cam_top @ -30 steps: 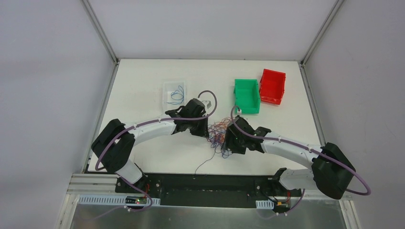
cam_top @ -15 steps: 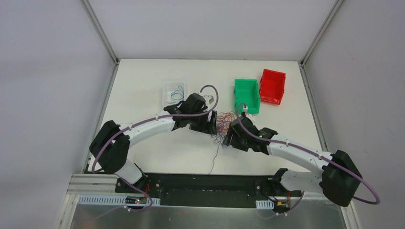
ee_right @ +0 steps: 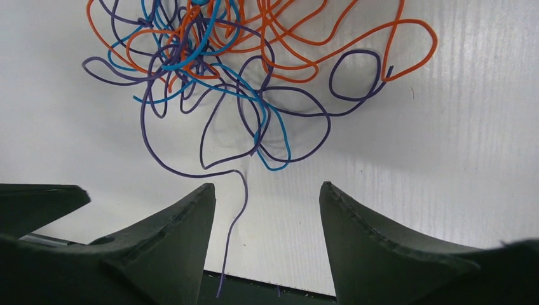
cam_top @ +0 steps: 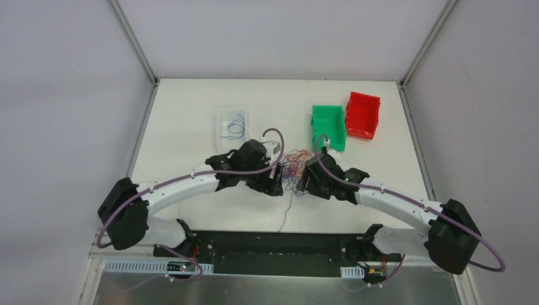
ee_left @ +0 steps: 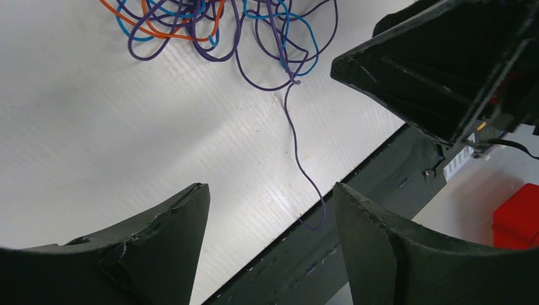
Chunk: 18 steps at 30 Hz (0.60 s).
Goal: Untangle the cables
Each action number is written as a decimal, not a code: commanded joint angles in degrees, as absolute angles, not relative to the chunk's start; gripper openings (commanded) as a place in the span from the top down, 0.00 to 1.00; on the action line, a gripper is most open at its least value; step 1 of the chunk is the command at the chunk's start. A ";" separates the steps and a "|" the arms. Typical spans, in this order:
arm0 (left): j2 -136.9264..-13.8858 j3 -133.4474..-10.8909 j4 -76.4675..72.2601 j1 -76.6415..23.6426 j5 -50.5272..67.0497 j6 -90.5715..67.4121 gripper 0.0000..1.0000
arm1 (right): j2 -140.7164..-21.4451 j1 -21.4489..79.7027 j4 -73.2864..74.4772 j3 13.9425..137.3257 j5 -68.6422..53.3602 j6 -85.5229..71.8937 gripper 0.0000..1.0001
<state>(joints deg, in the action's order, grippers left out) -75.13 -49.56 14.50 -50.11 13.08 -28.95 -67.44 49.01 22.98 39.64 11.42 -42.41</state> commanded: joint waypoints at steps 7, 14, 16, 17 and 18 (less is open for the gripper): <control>-86.74 -55.87 9.11 -52.68 8.69 -33.56 0.37 | -56.60 47.90 25.25 37.43 20.05 -45.82 0.35; -92.28 -59.44 6.23 -52.70 8.82 -34.71 0.49 | -50.42 47.07 26.38 35.25 22.31 -48.29 0.36; -94.03 -60.55 5.83 -52.68 8.59 -34.95 0.52 | -49.70 46.98 26.37 34.94 22.62 -48.78 0.35; -94.91 -61.09 5.62 -52.66 8.61 -35.04 0.54 | -49.54 47.02 26.32 34.83 22.67 -48.87 0.35; -95.69 -61.73 5.46 -52.68 8.57 -35.07 0.56 | -49.50 47.02 26.28 34.79 22.61 -48.96 0.35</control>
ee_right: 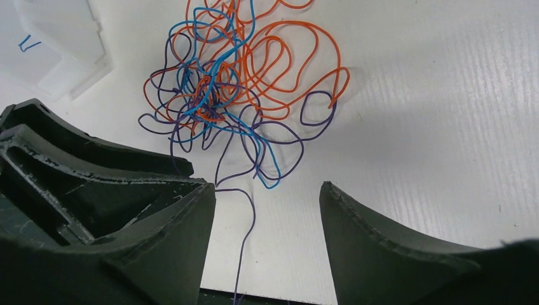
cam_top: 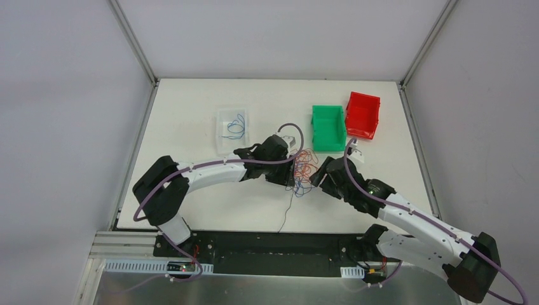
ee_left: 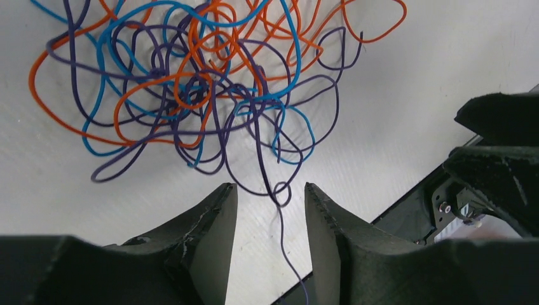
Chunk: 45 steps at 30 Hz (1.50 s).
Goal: Untangle the cables
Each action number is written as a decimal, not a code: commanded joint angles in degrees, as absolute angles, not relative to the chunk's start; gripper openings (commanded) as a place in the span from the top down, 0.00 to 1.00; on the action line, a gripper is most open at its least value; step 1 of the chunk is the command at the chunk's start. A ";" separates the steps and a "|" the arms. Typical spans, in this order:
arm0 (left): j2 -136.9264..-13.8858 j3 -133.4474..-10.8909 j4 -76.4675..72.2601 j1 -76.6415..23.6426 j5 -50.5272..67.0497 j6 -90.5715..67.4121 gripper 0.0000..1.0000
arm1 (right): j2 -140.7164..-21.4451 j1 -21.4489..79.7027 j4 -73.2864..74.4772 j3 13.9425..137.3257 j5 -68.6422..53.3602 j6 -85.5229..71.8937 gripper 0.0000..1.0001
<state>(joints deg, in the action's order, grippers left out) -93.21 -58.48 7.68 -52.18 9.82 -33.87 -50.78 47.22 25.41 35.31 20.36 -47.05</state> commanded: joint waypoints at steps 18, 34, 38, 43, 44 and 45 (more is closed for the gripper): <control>-81.31 -76.63 33.80 -52.43 13.15 -21.32 1.00 | -61.25 46.82 15.71 36.35 11.59 -43.42 0.33; -79.65 -94.77 41.71 -45.34 20.28 -13.63 1.00 | -64.05 46.90 6.74 41.76 8.13 -34.32 0.11; -80.58 -96.33 42.48 -44.76 23.45 -13.19 1.00 | -60.55 46.93 1.99 39.35 6.27 -29.20 0.10; -82.38 -97.41 42.89 -44.75 27.09 -13.44 1.00 | -59.89 46.98 -2.10 39.06 5.81 -25.86 0.10; -82.60 -97.53 42.89 -44.74 27.34 -13.64 1.00 | -59.53 46.98 -3.41 38.65 5.52 -25.32 0.10; -82.74 -97.62 42.93 -44.75 27.67 -13.63 1.00 | -59.26 46.99 -5.28 38.14 5.13 -24.82 0.11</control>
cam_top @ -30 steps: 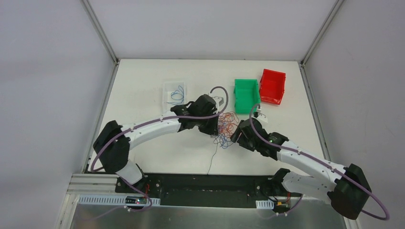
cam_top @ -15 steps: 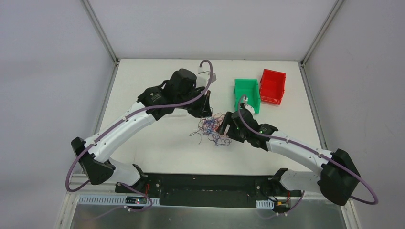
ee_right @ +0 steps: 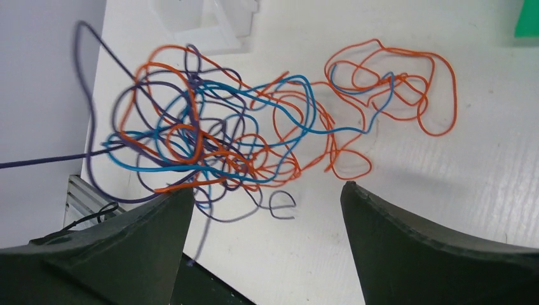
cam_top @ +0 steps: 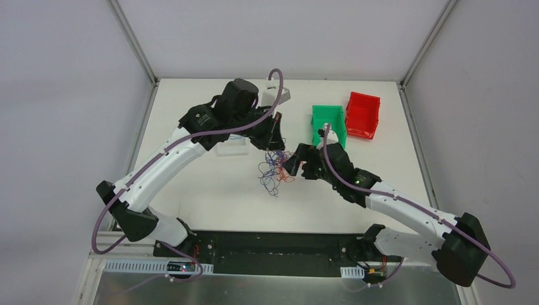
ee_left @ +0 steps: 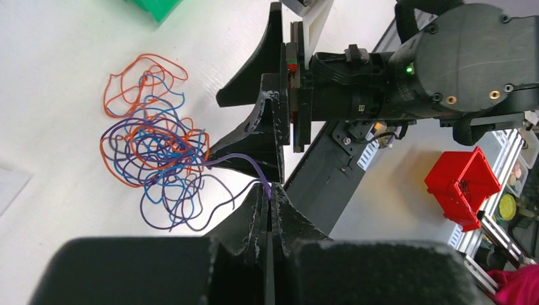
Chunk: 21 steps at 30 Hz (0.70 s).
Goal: Untangle the cables
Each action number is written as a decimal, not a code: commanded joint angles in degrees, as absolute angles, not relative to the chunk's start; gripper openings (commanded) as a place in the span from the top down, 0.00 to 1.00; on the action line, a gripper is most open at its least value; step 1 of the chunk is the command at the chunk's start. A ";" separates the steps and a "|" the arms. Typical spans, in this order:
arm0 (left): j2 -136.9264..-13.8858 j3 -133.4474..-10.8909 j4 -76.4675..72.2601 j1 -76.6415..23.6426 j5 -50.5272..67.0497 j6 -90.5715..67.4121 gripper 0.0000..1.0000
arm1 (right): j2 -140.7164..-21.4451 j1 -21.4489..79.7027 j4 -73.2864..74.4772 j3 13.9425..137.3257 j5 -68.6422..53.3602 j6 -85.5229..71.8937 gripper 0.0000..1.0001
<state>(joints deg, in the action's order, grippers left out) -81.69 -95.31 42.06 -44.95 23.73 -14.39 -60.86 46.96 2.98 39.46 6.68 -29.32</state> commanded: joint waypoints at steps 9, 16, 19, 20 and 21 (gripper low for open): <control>-82.36 -98.75 43.06 -44.80 29.97 -13.51 1.00 | -67.28 46.97 -10.72 40.31 4.02 -23.99 0.26; -82.35 -98.20 43.12 -44.66 31.49 -14.88 1.00 | -74.28 47.99 -18.78 40.06 6.28 -28.67 0.26; -82.79 -98.62 42.98 -44.71 33.39 -15.91 1.00 | -79.48 48.51 -20.02 41.90 10.68 -30.37 0.26; -82.67 -98.76 42.99 -44.67 33.11 -16.05 1.00 | -81.40 48.77 -18.19 42.99 14.30 -31.43 0.29; -82.28 -98.79 42.98 -44.67 32.58 -16.12 1.00 | -82.93 48.81 -13.85 44.64 19.86 -34.16 0.32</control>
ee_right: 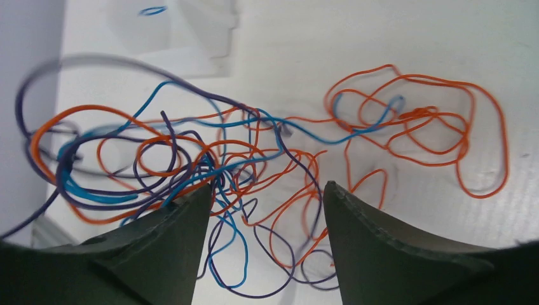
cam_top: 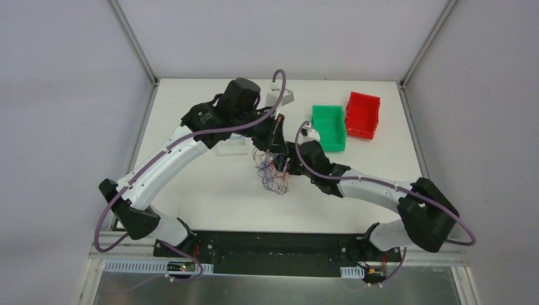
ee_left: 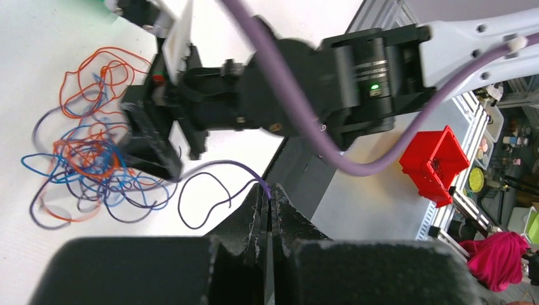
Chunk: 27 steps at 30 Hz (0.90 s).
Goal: Untangle the cables
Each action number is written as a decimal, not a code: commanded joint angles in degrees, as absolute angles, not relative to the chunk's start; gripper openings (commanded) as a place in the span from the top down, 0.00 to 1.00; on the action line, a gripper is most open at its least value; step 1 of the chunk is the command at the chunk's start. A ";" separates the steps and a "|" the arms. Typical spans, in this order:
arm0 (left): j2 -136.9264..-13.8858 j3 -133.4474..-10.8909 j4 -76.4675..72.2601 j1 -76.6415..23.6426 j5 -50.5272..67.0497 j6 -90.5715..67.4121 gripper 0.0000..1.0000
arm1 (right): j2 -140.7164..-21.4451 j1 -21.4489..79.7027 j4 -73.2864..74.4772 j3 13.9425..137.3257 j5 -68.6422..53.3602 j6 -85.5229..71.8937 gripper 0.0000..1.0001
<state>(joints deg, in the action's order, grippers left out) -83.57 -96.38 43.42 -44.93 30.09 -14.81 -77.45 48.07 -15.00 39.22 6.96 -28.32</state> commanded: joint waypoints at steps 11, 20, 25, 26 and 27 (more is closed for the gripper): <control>-65.44 -89.02 43.14 -30.65 13.96 -19.82 1.00 | -78.30 37.84 10.31 38.33 30.35 -52.15 0.43; -61.57 -85.23 44.04 -27.69 8.00 -17.93 1.00 | -60.90 32.89 4.76 30.92 18.18 -41.63 0.39; -64.29 -87.48 44.03 -27.69 19.88 -16.66 1.00 | -57.01 33.76 -12.50 29.44 -4.35 -31.12 0.19; -64.45 -87.92 44.06 -27.69 20.82 -16.55 1.00 | -57.72 34.55 -13.27 30.95 -6.81 -29.27 0.16; -64.47 -88.20 44.04 -27.69 21.39 -16.46 1.00 | -58.93 35.81 -13.21 32.82 -8.06 -27.40 0.15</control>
<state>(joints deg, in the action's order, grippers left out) -64.29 -86.26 44.05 -28.01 14.31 -18.26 -57.74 33.28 -2.39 29.23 7.40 -37.52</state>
